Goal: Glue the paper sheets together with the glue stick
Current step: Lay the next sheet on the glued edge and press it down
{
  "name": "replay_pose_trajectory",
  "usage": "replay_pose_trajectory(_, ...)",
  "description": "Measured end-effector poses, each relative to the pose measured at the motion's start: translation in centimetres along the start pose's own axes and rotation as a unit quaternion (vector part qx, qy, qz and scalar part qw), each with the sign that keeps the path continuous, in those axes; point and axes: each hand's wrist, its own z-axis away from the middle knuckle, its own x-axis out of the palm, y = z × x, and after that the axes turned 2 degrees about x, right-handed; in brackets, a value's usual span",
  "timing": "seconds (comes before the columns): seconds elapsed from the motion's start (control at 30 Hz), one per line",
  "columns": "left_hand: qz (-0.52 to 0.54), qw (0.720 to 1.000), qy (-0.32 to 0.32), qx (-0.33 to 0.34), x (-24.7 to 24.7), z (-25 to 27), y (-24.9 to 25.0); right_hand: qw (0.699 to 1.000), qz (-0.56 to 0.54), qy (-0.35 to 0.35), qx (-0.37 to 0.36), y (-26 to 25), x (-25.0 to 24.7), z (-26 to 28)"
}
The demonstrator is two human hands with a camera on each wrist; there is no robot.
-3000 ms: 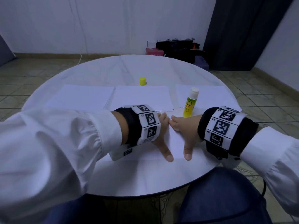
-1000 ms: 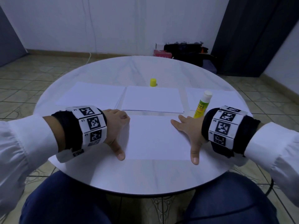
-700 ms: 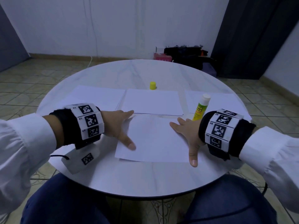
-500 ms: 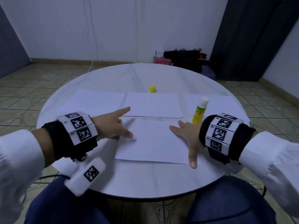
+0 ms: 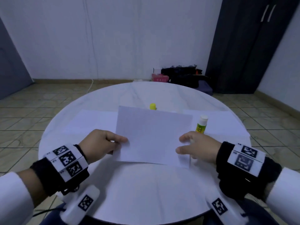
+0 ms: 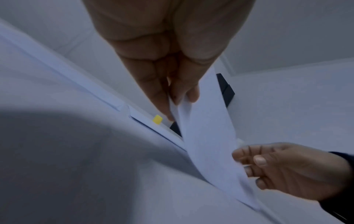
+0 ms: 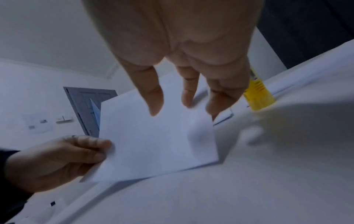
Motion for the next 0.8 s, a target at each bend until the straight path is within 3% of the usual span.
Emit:
replay_pose_trajectory(0.13, -0.066, 0.997, 0.027, 0.024, -0.5, -3.0, 1.2, 0.997, 0.036, 0.068, 0.007, -2.1, 0.6, -2.6)
replay_pose_trajectory(0.23, -0.183, 0.982, 0.025, 0.031, -0.2, -6.1, 2.5, 0.983, 0.155, 0.095, 0.003, -4.4, 0.3, -5.0)
replay_pose_trajectory(0.33, -0.309, 0.951, -0.007, 0.025, 0.4, -8.9, 3.6, 0.978, 0.184, 0.091, 0.037, -6.6, 0.2, -6.7)
replay_pose_trajectory(0.4, -0.329, 0.944, -0.029, -0.004, 0.9, -10.4, 3.8, 0.980, 0.180, 0.066, 0.059, -8.0, 0.2, -7.7)
replay_pose_trajectory(0.53, -0.399, 0.912, -0.084, -0.041, 2.6, -12.1, 3.5, 0.949, 0.310, 0.017, 0.061, -8.1, 0.0, -8.8)
replay_pose_trajectory(0.6, -0.414, 0.904, -0.100, -0.050, 3.3, -12.4, 3.6, 0.949, 0.311, 0.005, 0.055, -7.2, 0.0, -9.2)
replay_pose_trajectory(0.7, -0.430, 0.895, -0.106, -0.054, 3.8, -12.5, 3.4, 0.956, 0.279, -0.032, 0.082, -6.6, -0.4, -9.7)
replay_pose_trajectory(0.8, -0.463, 0.881, -0.081, -0.057, 3.8, -12.6, 3.3, 0.957, 0.275, -0.025, 0.089, -6.9, -0.9, -9.2)
